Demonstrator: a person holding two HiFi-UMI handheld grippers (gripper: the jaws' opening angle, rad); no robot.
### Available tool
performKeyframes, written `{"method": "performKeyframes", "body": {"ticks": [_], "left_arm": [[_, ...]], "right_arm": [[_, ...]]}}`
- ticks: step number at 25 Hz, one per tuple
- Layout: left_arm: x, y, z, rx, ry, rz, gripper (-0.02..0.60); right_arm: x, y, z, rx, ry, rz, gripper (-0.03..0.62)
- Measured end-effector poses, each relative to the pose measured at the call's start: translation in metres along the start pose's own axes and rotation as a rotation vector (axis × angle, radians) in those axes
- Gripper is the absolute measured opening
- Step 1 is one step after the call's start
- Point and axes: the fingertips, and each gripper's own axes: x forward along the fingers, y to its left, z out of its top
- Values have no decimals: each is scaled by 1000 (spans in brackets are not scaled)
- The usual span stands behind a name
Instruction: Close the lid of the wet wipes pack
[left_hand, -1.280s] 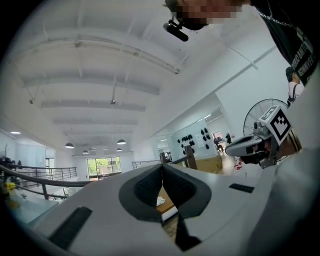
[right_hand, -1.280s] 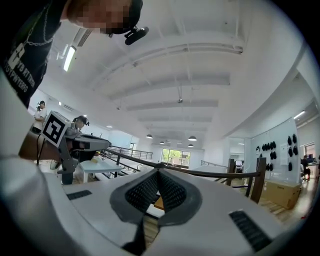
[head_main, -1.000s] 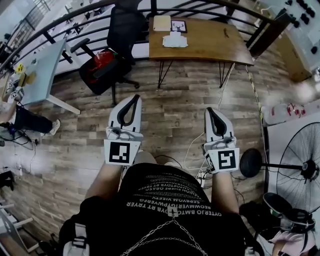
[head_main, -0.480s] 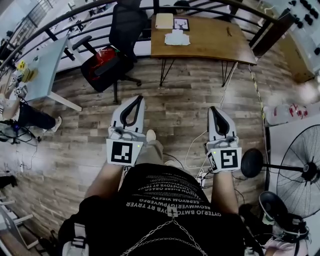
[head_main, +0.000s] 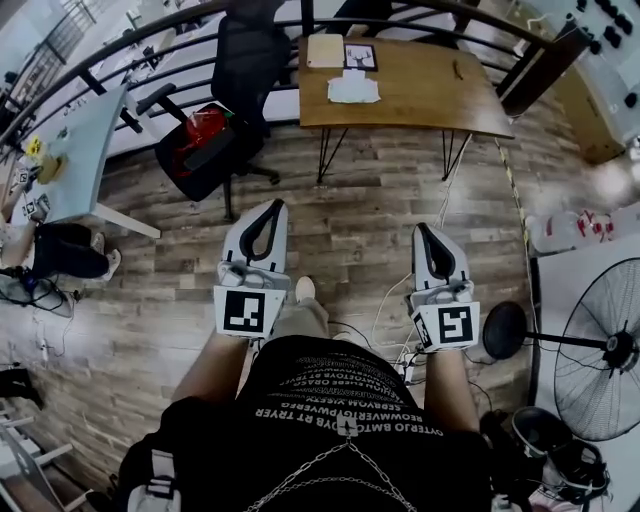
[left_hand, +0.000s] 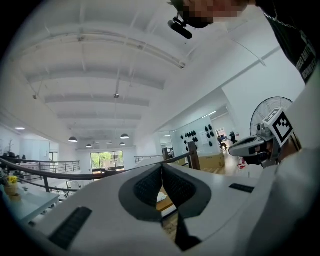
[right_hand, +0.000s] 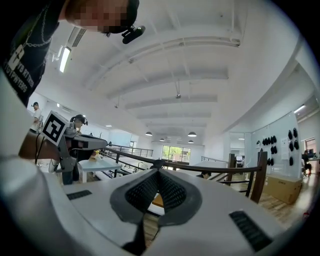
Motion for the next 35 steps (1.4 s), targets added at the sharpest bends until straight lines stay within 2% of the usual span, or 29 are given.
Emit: {"method": "performKeyframes", "body": {"ticks": [5, 10, 20, 29, 35], "left_arm": [[31, 17, -1, 16, -23, -22, 28], [66, 36, -7, -1, -14, -29, 28], [124, 59, -16, 2, -6, -94, 28], [160, 111, -24, -15, -19, -114, 28], [173, 128, -29, -24, -21, -144, 28]], "right_arm": [[37, -9, 1, -10, 6, -1, 15], [75, -18, 2, -6, 12, -3, 14], [138, -28, -3, 18, 31, -9, 15], [198, -25, 8, -1, 27, -33, 15], [215, -22, 15, -7, 18, -64, 15]]}}
